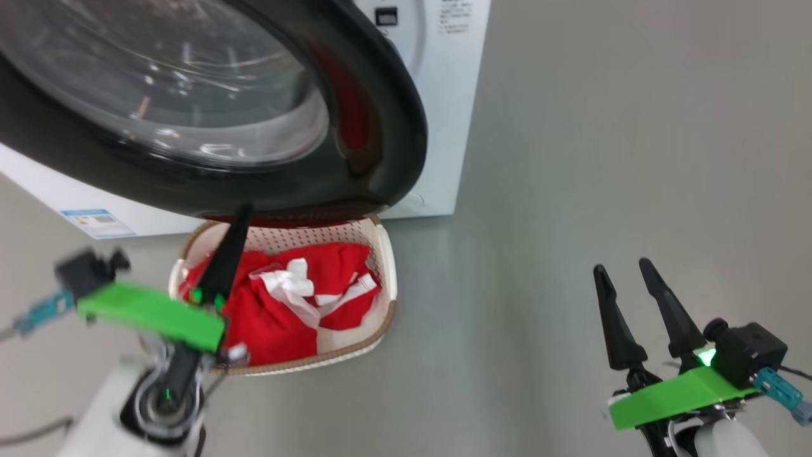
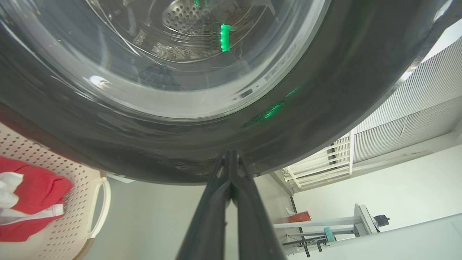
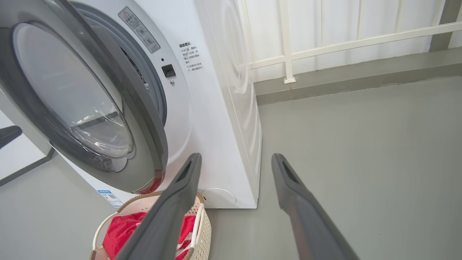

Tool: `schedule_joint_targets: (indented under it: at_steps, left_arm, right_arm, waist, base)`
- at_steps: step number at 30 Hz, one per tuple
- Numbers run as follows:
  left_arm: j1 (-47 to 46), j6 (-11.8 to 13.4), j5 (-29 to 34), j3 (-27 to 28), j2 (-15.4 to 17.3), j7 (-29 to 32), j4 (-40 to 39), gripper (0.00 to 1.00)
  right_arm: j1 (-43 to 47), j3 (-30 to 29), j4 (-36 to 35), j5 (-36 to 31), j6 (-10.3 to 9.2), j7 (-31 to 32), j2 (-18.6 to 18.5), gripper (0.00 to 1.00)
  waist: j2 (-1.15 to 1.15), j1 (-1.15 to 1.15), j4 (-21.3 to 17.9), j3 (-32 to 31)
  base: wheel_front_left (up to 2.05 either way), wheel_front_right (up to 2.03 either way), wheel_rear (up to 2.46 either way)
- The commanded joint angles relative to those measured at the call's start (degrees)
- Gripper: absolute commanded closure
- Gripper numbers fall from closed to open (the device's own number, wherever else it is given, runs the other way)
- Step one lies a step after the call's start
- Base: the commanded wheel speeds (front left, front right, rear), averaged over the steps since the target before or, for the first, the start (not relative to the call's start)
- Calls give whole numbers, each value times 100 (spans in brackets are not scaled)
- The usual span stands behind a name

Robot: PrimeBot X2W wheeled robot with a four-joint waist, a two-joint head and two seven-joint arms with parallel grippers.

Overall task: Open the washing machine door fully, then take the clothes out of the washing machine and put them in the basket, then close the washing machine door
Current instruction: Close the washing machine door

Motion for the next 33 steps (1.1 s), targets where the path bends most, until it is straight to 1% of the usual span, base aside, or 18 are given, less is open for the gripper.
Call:
schedule_joint_targets:
  at_steps: [1, 8, 10, 15, 16, 17, 18, 19, 20, 22, 23, 25, 28, 31, 33]
  left_arm:
    - [115, -33, -49, 195, 265, -99, -128, 100]
    - [1071, -33, -46, 267, 417, -506, -22, 100]
    - [1309, -33, -3, 313, 463, -612, -6, 91]
    - [1771, -33, 303, 378, 599, -784, 6, 61]
    - [1841, -33, 377, 406, 618, -803, 17, 52]
    - [1916, -33, 448, 455, 628, -819, 31, 33]
    - [1985, -33, 522, 512, 636, -829, 33, 18]
    - [2050, -33, 620, 589, 646, -835, 29, 5]
    - [2112, -33, 762, 728, 647, -837, 36, 0]
    - [2236, -33, 1204, 993, 646, -839, 55, 0]
    - [2236, -33, 1204, 993, 646, -839, 55, 0]
    - [2353, -33, 1723, 1254, 600, -840, 101, 0]
    - [2482, -33, 2432, 1709, 442, -841, 54, 0]
    - [2591, -33, 3384, 2245, 287, -841, -69, 0]
    - [2651, -33, 4151, 2525, 168, -841, -204, 0]
  right_arm:
    - [54, 99, -108, -96, 42, -36, -6, 0]
    - [286, 22, -91, -185, 42, -36, -6, 0]
    - [345, -5, -98, -203, 42, -36, -6, 0]
    - [474, -87, -117, -231, 42, -36, -6, 0]
    - [490, -102, -120, -233, 42, -36, -6, 0]
    - [509, -121, -123, -235, 42, -36, -6, 0]
    - [530, -141, -125, -236, 42, -36, -6, 0]
    - [551, -160, -129, -236, 42, -36, -6, 0]
    - [574, -180, -136, -236, 42, -36, -6, 0]
    - [614, -215, -147, -239, 42, -36, -6, 0]
    - [614, -215, -147, -239, 42, -36, -6, 0]
    - [647, -246, -157, -241, 42, -36, -6, 0]
    - [678, -286, -171, -242, 42, -36, -6, 0]
    - [683, -319, -184, -224, 42, -36, -6, 0]
    - [669, -331, -188, -220, 42, -36, -6, 0]
  waist:
    - [0, 0, 169, -195]
    - [0, 0, 232, -417]
    - [0, 0, 231, -451]
    - [0, 0, 228, -509]
    - [0, 0, 228, -518]
    - [0, 0, 228, -531]
    - [0, 0, 227, -546]
    - [0, 0, 229, -560]
    - [0, 0, 233, -573]
    - [0, 0, 240, -598]
    - [0, 0, 240, -598]
    - [0, 0, 251, -615]
    - [0, 0, 271, -629]
    - [0, 0, 292, -623]
    - [0, 0, 301, -618]
  base:
    - [0, 0, 0]
    - [0, 0, 0]
    - [0, 0, 0]
    - [0, 0, 0]
    - [0, 0, 0]
    - [0, 0, 0]
    - [0, 0, 0]
    - [0, 0, 0]
    - [0, 0, 0]
    - [0, 0, 0]
    - [0, 0, 0]
    - [0, 0, 0]
    - [0, 0, 0]
    - [0, 0, 0]
    - [0, 0, 0]
